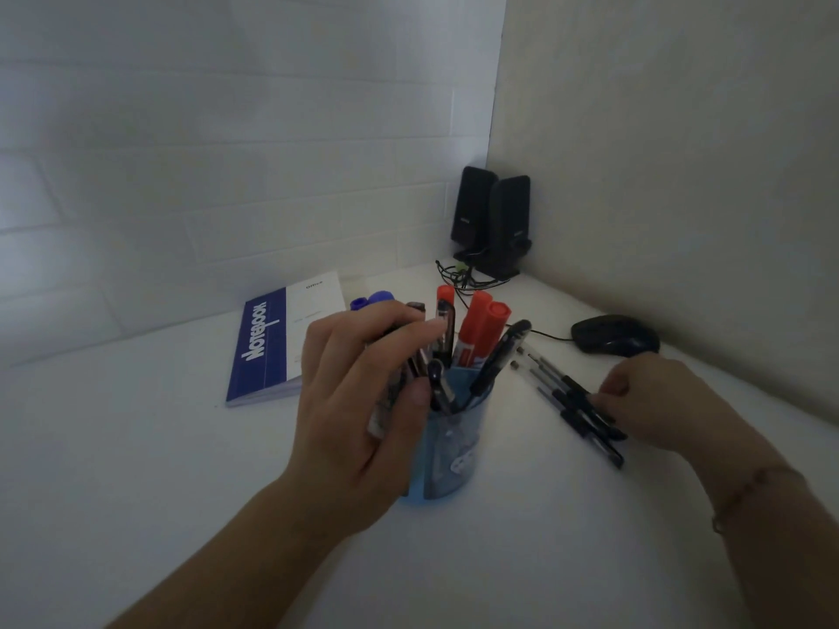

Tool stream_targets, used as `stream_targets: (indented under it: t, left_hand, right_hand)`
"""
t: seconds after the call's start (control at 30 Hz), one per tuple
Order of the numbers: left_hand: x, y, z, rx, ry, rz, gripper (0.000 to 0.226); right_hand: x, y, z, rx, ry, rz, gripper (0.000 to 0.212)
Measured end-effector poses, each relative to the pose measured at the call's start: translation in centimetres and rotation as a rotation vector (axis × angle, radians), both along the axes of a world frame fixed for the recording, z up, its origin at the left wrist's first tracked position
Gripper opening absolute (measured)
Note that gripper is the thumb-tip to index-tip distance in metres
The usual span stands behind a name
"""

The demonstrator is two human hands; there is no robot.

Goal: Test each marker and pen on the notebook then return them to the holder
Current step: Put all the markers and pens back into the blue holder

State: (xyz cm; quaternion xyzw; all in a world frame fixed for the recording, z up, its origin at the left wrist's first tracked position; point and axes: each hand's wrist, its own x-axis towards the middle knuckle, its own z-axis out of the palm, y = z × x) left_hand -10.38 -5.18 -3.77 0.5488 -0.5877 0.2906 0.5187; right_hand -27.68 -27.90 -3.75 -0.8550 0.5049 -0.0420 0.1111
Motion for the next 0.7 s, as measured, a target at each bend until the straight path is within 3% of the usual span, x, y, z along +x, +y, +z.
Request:
stream_targets:
  t: [0.2, 0.27, 0.3, 0.4, 0.5, 0.6, 0.7]
  left_hand:
    - [0.3, 0.0, -0.2, 0.017, -0.006, -0.023, 0.04]
    - [0.4, 0.0, -0.2, 0.002, -0.006, 0.021, 0.037]
    - [0.4, 0.0, -0.2, -0.008, -0.001, 0.031, 0.036]
    - [0.4, 0.0, -0.2, -0.026, 0.01, 0.039, 0.033]
    - [0.2, -0.1, -0.1, -0.027, 0.039, 0.054, 0.034]
    - [-0.1, -0.1, 0.0, -0.014, 0.085, 0.047, 0.036]
    - [-0.4, 0.1, 0.3, -0.004, 0.18, 0.042, 0.037]
  right_hand:
    - [0.2, -0.3, -0.4, 0.057, 0.021, -0.028, 0.03]
    - [0.2, -0.3, -0.2, -0.018, -0.079, -0.05, 0.02]
    - [0.2, 0.0, 0.4, -0.084, -0.223, -0.063, 0.012]
    - [-0.3, 1.1, 2.4, -0.296, -0.881, -0.08, 0.024]
    - [-0.6, 2.4, 4.2, -0.206, -1.569, 0.134, 0.037]
    - [-1.1, 1.6, 4.2, -0.002, -1.77, 0.306, 0.07]
    - [-1.6, 0.8, 3.5, 0.089, -1.787, 0.448, 0.061]
